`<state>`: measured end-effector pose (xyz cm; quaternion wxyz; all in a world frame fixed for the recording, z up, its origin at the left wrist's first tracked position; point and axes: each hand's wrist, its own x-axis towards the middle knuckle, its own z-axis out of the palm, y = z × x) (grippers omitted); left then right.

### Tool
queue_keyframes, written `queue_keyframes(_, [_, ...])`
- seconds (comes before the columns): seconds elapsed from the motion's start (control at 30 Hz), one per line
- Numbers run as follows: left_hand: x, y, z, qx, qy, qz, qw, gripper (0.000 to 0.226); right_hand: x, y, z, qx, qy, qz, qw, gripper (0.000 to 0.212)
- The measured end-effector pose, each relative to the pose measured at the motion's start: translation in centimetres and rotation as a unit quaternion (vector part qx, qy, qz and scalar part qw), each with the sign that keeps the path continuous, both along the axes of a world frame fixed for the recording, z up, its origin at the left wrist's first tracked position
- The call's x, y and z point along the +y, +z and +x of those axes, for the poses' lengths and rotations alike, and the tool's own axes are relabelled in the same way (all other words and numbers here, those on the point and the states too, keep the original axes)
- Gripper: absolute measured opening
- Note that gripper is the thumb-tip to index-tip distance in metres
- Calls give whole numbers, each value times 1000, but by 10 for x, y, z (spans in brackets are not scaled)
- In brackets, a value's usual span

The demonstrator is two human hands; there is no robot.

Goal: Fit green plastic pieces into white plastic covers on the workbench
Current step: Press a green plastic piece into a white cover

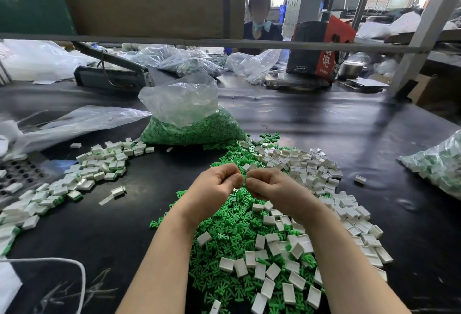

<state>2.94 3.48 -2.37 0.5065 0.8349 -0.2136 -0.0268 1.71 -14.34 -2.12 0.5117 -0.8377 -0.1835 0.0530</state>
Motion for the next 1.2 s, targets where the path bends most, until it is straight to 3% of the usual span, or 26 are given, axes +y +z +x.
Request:
queue_keyframes(0.23, [1,-2,3,-26,20,-27,999,21,7,4,-3,60,-13,86,994,29])
queue_keyframes(0.43, [-2,-4,0,-52,20,-25,998,18,11,5,-5,110,-75,103,986,42])
queue_keyframes(0.6, [-3,-3,-1,-28,34,-31,999,20,6,3,-5,151,-77,186,968,31])
queue_keyframes(0.83, [-4,-2,0,38,39,-102,993,28,7,2,-2,65,-95,165,980,25])
queue_keyframes(1.2, [-3,-4,1,44,44,-87,994,30,10,1,-3,-1,-102,90,991,25])
